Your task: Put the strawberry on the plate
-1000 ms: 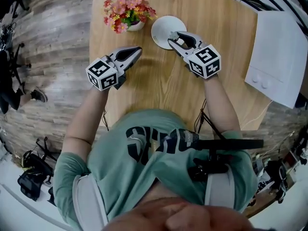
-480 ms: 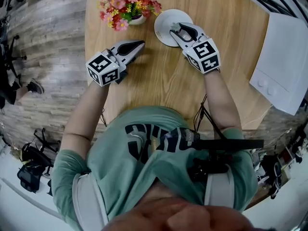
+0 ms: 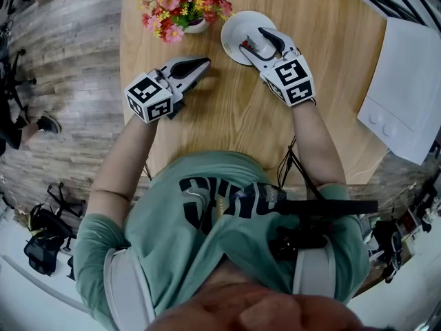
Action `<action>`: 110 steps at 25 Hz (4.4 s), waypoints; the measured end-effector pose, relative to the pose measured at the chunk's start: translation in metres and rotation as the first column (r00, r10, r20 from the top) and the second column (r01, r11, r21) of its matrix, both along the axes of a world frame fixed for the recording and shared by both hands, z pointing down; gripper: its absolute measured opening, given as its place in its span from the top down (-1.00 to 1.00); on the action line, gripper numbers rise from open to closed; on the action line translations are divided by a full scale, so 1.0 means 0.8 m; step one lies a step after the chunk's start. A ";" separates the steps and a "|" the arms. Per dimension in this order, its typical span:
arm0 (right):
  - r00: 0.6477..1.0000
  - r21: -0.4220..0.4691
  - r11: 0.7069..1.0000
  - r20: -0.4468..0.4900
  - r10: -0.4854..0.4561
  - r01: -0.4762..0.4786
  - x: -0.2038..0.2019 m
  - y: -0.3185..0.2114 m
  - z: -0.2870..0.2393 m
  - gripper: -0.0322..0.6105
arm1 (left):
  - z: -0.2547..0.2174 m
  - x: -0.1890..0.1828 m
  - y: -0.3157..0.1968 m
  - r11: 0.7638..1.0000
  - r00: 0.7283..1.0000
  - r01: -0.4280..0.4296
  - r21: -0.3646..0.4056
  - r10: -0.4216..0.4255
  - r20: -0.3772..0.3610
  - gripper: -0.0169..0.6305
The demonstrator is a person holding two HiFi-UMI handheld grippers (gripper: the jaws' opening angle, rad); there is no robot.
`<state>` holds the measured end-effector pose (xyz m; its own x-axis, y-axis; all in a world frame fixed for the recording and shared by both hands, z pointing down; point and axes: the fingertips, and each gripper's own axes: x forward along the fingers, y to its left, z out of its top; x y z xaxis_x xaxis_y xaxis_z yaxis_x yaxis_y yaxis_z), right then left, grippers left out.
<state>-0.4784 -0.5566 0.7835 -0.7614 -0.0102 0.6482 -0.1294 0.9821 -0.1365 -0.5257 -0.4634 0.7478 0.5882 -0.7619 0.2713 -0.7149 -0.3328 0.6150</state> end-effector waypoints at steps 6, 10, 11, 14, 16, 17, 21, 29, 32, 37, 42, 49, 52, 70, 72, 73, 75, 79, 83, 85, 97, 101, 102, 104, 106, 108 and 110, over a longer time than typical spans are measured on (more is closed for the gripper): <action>1.000 0.014 1.000 0.004 0.002 -0.003 0.002 0.002 -0.012 0.12 | -0.007 0.002 0.003 1.000 1.000 0.003 0.010 -0.003 -0.004 0.94; 1.000 0.015 1.000 0.002 0.001 -0.001 0.006 0.010 -0.024 0.12 | -0.019 0.007 0.011 1.000 1.000 0.002 0.014 -0.002 -0.009 0.94; 1.000 0.016 1.000 0.002 0.001 -0.001 0.007 0.013 -0.028 0.12 | -0.023 0.008 0.014 1.000 1.000 0.001 0.016 -0.001 -0.009 0.94; 1.000 0.032 0.999 0.005 -0.001 0.001 0.005 0.018 -0.045 0.12 | -0.036 0.006 0.021 0.999 1.000 0.005 0.035 -0.004 -0.007 0.94; 1.000 0.054 0.998 0.004 -0.008 0.008 0.004 0.020 -0.058 0.12 | -0.048 0.002 0.025 0.998 1.000 0.010 0.055 -0.010 -0.007 0.94; 1.000 0.067 0.998 0.000 -0.016 0.016 0.005 0.023 -0.065 0.12 | -0.055 0.001 0.028 0.998 1.000 0.013 0.065 -0.013 -0.008 0.94; 0.999 0.099 0.995 -0.003 -0.032 0.032 0.008 0.047 -0.101 0.12 | -0.090 0.000 0.055 0.995 1.000 0.023 0.101 -0.022 -0.013 0.94; 1.000 0.155 0.988 -0.015 0.006 -0.004 0.018 0.119 -0.181 0.13 | -0.177 -0.028 0.158 0.980 1.000 0.023 0.195 -0.022 -0.009 0.94; 1.000 0.143 0.990 -0.017 -0.001 0.004 0.019 0.165 -0.201 0.28 | -0.201 -0.043 0.215 0.981 1.000 0.021 0.195 -0.022 0.007 0.94; 0.996 0.188 0.979 0.001 0.085 -0.084 0.034 0.221 -0.250 0.55 | -0.239 -0.074 0.285 0.973 0.998 -0.056 0.223 0.047 0.047 0.94; 0.971 0.174 0.956 0.060 0.231 -0.238 0.061 0.260 -0.290 0.78 | -0.256 -0.113 0.332 0.976 1.000 -0.029 0.215 0.030 -0.002 0.94; 0.942 0.162 0.928 0.098 0.322 -0.335 0.112 0.283 -0.321 0.78 | -0.290 -0.095 0.344 0.967 0.998 -0.060 0.248 0.062 -0.003 0.94; 0.938 0.160 0.926 0.130 0.322 -0.341 0.123 0.279 -0.337 0.78 | -0.306 -0.077 0.341 0.960 0.997 -0.078 0.269 0.076 0.018 0.94; 0.928 0.030 0.982 0.332 0.168 -0.188 0.485 0.302 -0.340 0.78 | -0.286 0.368 0.383 0.983 0.997 0.078 0.167 -0.081 0.013 0.94; 0.920 -0.003 0.985 0.358 0.161 -0.172 0.510 0.307 -0.339 0.78 | -0.289 0.399 0.393 0.988 0.994 0.065 0.141 -0.076 0.078 0.94; 0.915 -0.013 0.986 0.371 0.158 -0.165 0.518 0.309 -0.339 0.78 | -0.293 0.408 0.395 0.988 0.992 0.067 0.140 -0.081 0.097 0.94; 0.910 -0.023 0.988 0.385 0.152 -0.155 0.529 0.314 -0.339 0.78 | -0.300 0.418 0.398 0.985 0.990 0.086 0.147 -0.102 0.100 0.94; 0.914 -0.025 0.992 0.387 0.124 -0.123 0.528 0.344 -0.342 0.78 | -0.310 0.419 0.419 0.979 0.986 0.112 0.172 -0.131 0.103 0.94; 0.925 0.006 0.994 0.367 0.100 -0.110 0.509 0.388 -0.352 0.78 | -0.321 0.401 0.460 0.969 0.987 0.116 0.218 -0.137 0.079 0.94; 0.927 0.020 0.993 0.361 0.100 -0.115 0.491 0.419 -0.360 0.78 | -0.321 0.383 0.493 0.965 0.989 0.114 0.235 -0.134 0.068 0.94; 0.940 -0.002 0.988 0.306 0.150 -0.157 0.377 0.651 -0.364 0.78 | -0.310 0.215 0.744 0.957 0.988 0.120 0.263 -0.141 0.062 0.94; 0.945 0.028 0.982 0.277 0.172 -0.187 0.398 0.679 -0.373 0.78 | -0.305 0.221 0.762 0.946 0.992 0.119 0.301 -0.127 0.005 0.94; 0.946 0.036 0.980 0.273 0.177 -0.194 0.402 0.683 -0.378 0.78 | -0.307 0.225 0.763 0.943 0.993 0.113 0.312 -0.118 -0.004 0.94; 0.945 0.052 0.977 0.269 0.184 -0.205 0.407 0.688 -0.389 0.78 | -0.312 0.233 0.762 0.939 0.995 0.099 0.330 -0.097 -0.024 0.94; 0.943 0.063 0.974 0.271 0.192 -0.216 0.415 0.689 -0.399 0.78 | -0.316 0.244 0.761 0.937 0.997 0.083 0.339 -0.075 -0.036 0.94; 0.941 0.068 0.972 0.276 0.198 -0.224 0.427 0.690 -0.406 0.78 | -0.319 0.258 0.760 0.939 0.998 0.063 0.339 -0.056 -0.030 0.94; 0.936 0.072 0.970 0.287 0.204 -0.234 0.445 0.687 -0.411 0.78 | -0.322 0.273 0.756 0.939 0.999 0.046 0.340 -0.044 -0.013 0.94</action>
<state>-0.1221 -0.0069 0.4548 -0.8811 -0.2528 0.3997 -0.3146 0.9443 -0.0965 -0.3070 0.1417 0.4901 0.5520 -0.8337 -0.0118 -0.7310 -0.4907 0.4743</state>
